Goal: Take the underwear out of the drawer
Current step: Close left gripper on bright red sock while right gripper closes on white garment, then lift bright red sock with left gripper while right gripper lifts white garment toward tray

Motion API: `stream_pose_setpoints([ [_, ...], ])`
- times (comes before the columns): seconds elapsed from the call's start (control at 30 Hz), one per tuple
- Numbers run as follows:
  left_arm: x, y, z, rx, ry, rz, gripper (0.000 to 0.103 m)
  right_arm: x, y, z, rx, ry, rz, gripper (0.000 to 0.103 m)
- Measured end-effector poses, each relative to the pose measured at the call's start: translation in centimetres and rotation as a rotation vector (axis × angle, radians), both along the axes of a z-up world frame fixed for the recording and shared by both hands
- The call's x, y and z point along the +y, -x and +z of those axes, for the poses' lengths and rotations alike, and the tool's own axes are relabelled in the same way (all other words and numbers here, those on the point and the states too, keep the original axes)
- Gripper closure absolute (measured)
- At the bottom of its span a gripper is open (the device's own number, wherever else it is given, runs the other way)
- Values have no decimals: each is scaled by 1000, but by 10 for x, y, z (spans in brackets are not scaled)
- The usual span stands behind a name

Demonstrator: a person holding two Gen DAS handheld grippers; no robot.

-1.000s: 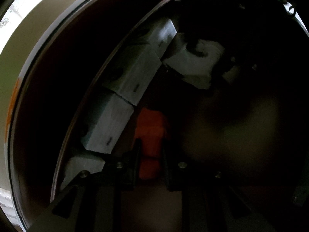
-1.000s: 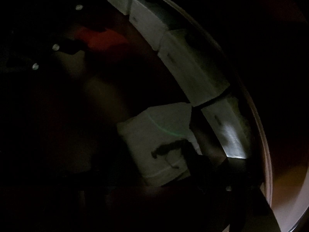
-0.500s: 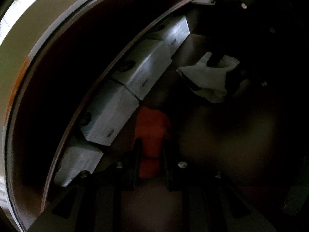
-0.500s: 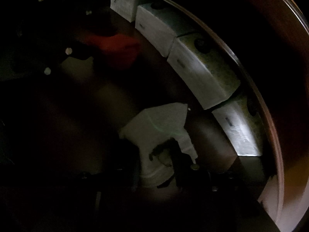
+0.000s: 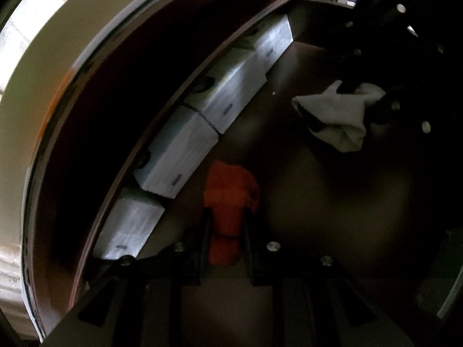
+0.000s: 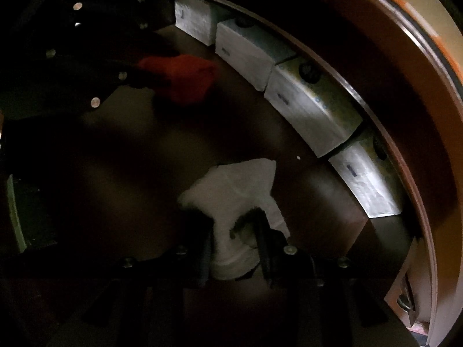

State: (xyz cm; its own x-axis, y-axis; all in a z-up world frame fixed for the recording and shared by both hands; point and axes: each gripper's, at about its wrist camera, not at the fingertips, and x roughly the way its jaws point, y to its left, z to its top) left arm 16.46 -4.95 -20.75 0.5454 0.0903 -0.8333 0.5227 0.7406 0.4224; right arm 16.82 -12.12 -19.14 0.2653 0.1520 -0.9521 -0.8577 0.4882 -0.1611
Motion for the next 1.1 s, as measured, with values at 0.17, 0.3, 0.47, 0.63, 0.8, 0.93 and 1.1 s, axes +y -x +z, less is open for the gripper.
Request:
stream_pose_setpoints([
  [0.17, -1, 8, 7, 14, 24, 14, 85, -9, 29, 4, -5, -38, -15, 75],
  [0.3, 0, 15, 13, -5, 43, 31, 85, -19, 44, 23, -15, -71, -30, 76],
  [0.47, 6, 33, 26, -49, 93, 73, 85, -21, 54, 42, -35, -125, -52, 77],
  [0.63, 10, 45, 36, -99, 152, 126, 86, -26, 59, 51, -60, -194, -74, 77],
  [0.8, 18, 53, 40, -118, 164, 153, 86, -32, 68, 58, -84, -207, -86, 77],
  [0.93, 22, 55, 43, -132, 171, 167, 86, -27, 58, 54, -89, -215, -93, 77],
  [1.1, 24, 55, 44, -133, 177, 164, 86, -16, 51, 40, -84, -102, -87, 74],
])
